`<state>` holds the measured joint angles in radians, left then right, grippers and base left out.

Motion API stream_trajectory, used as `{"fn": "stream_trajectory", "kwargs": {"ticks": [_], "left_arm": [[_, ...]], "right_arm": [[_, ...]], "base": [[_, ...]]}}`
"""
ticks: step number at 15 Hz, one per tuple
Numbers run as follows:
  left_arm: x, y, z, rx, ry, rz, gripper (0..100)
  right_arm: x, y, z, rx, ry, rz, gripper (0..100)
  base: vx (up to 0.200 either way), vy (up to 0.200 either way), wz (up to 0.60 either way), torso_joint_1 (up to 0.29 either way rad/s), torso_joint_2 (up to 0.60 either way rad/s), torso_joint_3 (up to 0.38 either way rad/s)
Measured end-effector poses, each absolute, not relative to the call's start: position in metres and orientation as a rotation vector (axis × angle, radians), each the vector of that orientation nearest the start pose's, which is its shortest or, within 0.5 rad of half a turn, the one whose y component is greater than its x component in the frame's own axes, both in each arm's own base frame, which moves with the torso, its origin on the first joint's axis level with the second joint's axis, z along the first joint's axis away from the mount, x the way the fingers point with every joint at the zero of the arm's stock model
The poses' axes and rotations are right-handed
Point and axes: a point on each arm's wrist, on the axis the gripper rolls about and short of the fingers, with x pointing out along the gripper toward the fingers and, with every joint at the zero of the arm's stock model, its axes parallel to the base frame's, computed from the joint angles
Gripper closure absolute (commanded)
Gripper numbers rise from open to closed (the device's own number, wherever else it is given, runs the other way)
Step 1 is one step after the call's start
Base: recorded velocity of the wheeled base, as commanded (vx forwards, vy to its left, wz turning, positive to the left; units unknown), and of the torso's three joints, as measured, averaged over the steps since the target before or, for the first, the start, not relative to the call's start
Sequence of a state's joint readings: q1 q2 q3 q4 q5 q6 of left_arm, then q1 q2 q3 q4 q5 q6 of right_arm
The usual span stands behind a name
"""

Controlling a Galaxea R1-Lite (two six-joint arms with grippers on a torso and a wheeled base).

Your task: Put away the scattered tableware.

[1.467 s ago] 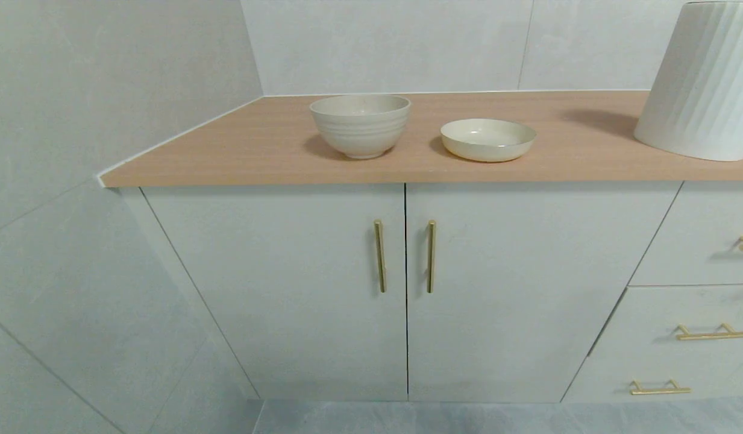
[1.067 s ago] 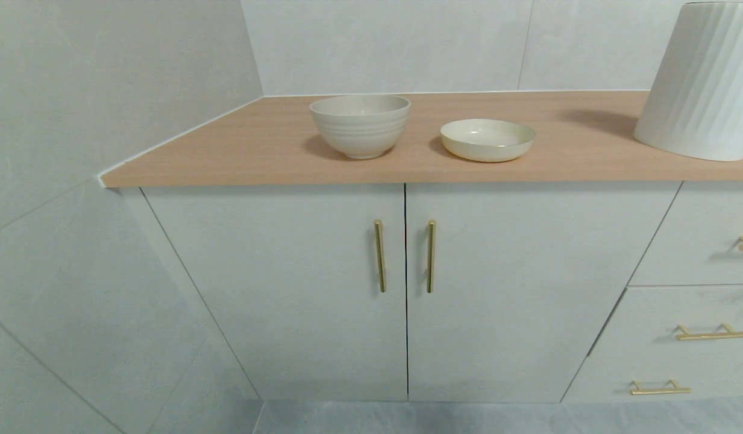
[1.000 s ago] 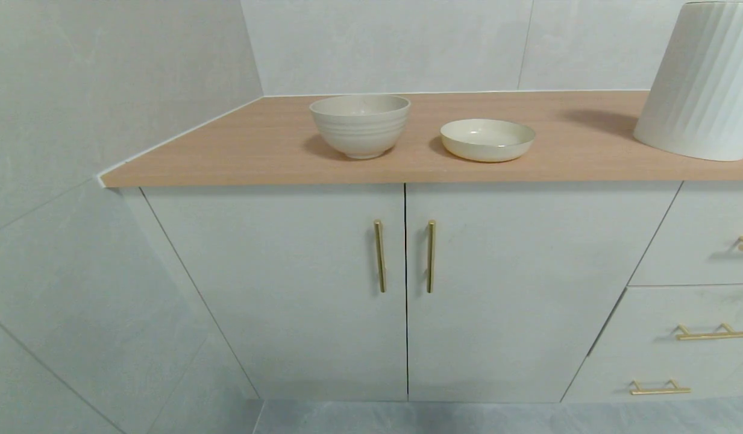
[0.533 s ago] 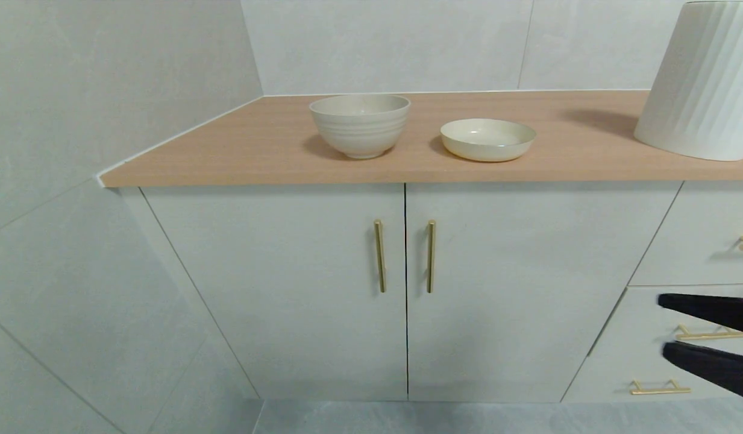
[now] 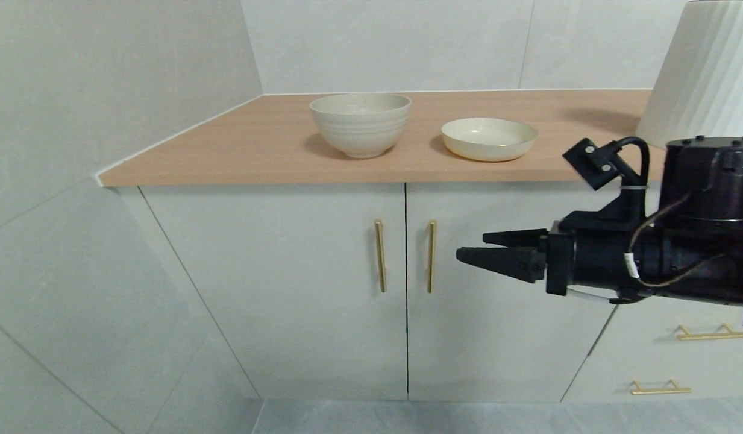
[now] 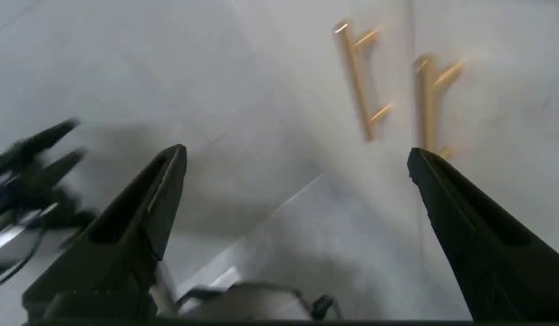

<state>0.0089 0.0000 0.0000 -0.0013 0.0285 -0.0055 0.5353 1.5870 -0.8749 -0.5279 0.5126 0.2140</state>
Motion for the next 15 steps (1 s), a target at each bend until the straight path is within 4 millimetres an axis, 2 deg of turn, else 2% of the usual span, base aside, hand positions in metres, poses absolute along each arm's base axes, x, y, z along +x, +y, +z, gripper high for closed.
{"fn": "stream_trajectory", "kwargs": {"ticks": [3, 15], "left_arm": [[-0.023, 0.0, 0.076, -0.006, -0.001, 0.038, 0], [-0.023, 0.0, 0.076, -0.006, -0.001, 0.038, 0]], "right_arm": [[0.26, 0.171, 0.208, 0.178, 0.337, 0.916, 0], [0.307, 0.227, 0.153, 0.217, 0.315, 0.822, 0]], "base": [[0.0, 0.0, 0.0, 0.0, 0.0, 0.0], [0.0, 0.0, 0.0, 0.0, 0.0, 0.0]]}}
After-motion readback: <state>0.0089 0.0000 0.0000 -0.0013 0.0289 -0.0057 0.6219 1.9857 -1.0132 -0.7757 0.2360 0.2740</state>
